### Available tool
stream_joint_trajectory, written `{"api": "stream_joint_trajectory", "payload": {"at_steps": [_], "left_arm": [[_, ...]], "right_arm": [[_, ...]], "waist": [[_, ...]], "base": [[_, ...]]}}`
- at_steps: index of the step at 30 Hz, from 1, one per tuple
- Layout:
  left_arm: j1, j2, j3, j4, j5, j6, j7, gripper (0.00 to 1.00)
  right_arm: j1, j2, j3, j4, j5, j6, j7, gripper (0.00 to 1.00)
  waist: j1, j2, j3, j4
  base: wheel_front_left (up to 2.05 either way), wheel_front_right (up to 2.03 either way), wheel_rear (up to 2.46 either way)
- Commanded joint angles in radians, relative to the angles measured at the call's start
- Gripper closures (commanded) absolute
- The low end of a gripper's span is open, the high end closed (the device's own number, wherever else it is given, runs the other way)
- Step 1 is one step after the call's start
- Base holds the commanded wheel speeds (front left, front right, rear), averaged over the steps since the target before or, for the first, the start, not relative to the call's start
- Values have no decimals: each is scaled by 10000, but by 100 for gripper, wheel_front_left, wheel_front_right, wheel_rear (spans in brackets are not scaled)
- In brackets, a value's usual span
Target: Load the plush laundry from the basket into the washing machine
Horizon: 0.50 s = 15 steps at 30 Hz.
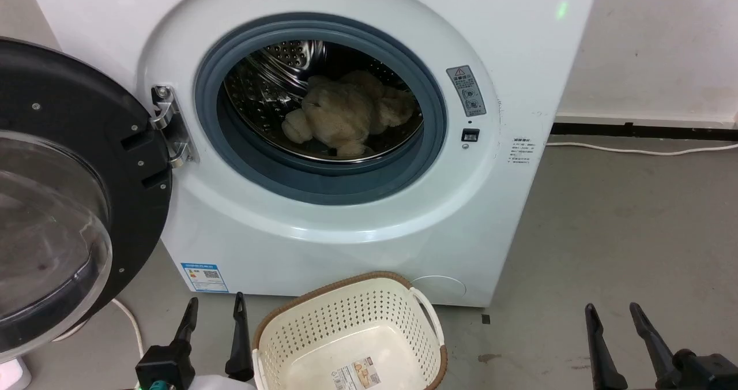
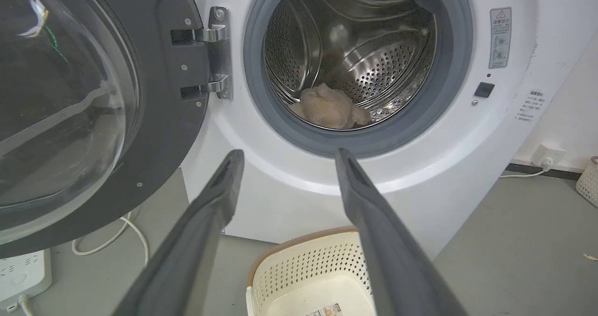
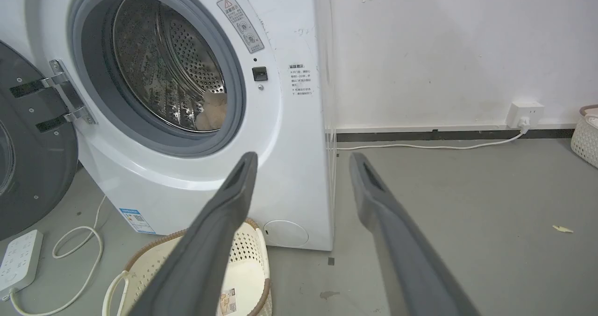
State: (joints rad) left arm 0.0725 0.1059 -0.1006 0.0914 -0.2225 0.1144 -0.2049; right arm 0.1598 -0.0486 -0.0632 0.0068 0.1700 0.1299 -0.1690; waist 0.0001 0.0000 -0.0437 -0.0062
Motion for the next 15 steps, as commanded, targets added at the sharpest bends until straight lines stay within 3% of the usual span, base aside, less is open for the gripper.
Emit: {"api": "stream_joint_trajectory", "payload": {"at_steps": [1,15], "left_arm": [[-1,14,-2,-49,-10,25,-88,0],[-89,69,-49,-72,-64,130,-165,0]], "right_arm": [[123,-16,-5,18,67,8,-14,0],[89,-16,2,47,50,8,-24,0]], "waist": [[-1,0,1,-2],[-1,0,7,-14]], "base": [[0,0,0],[0,0,0]]}}
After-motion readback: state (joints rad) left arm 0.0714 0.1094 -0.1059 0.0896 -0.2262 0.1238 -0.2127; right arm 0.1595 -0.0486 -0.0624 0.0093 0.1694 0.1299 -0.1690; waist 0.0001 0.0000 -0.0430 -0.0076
